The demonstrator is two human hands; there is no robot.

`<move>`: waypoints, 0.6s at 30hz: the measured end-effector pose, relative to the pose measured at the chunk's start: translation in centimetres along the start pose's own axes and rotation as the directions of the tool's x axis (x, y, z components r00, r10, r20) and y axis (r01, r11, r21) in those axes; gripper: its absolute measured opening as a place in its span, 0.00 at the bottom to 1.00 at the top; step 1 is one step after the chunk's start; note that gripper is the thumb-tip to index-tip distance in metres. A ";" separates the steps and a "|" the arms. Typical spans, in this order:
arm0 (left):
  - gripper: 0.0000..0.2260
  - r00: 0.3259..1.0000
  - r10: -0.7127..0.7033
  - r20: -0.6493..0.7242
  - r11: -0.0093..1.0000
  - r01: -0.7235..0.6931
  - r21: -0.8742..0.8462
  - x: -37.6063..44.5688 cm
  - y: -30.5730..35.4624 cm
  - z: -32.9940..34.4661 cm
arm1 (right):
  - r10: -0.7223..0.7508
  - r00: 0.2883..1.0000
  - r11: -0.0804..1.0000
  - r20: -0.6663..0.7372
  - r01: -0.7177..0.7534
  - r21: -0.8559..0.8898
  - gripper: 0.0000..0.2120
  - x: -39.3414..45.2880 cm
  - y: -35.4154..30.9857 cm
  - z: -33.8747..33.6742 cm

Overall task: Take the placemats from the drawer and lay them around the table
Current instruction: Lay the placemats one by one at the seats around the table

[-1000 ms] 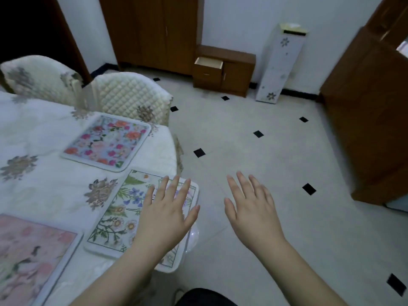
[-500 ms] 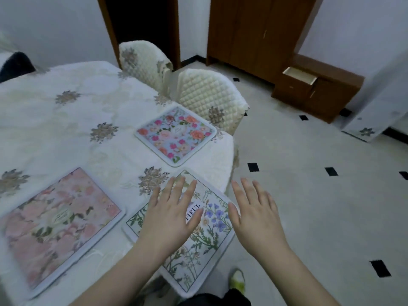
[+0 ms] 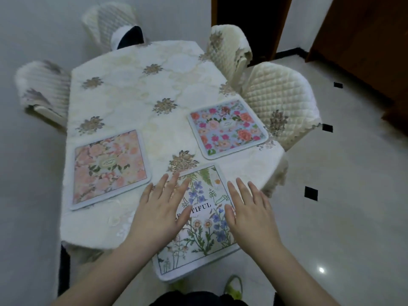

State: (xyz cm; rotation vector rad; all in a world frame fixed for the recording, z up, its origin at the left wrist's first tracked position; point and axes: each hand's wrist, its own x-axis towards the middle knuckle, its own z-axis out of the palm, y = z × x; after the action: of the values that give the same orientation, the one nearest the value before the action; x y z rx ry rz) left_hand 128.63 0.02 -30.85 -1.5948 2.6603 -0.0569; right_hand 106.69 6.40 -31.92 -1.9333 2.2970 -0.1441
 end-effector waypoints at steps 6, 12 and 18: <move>0.27 0.987 -0.159 -0.013 0.987 0.159 -0.019 -3.3 -1.0 1.1 | -0.175 0.981 0.984 0.082 0.171 0.052 0.33 1.1 -1.6 0.4; 0.26 0.970 -0.239 -0.034 0.969 0.236 -0.067 -5.6 -3.5 3.9 | -0.211 0.972 0.977 0.104 0.211 0.009 0.31 1.7 -5.1 2.5; 0.26 0.970 -0.239 -0.042 0.963 0.231 -0.142 -6.7 -4.4 7.1 | -0.254 0.947 0.960 0.200 0.272 -0.068 0.30 1.2 -7.9 6.1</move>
State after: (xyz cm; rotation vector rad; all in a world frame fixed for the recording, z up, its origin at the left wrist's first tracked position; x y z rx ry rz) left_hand 136.05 3.81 -37.56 -1.9746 2.5517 0.0741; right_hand 115.12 3.94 -36.70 -2.1895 1.9532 0.1208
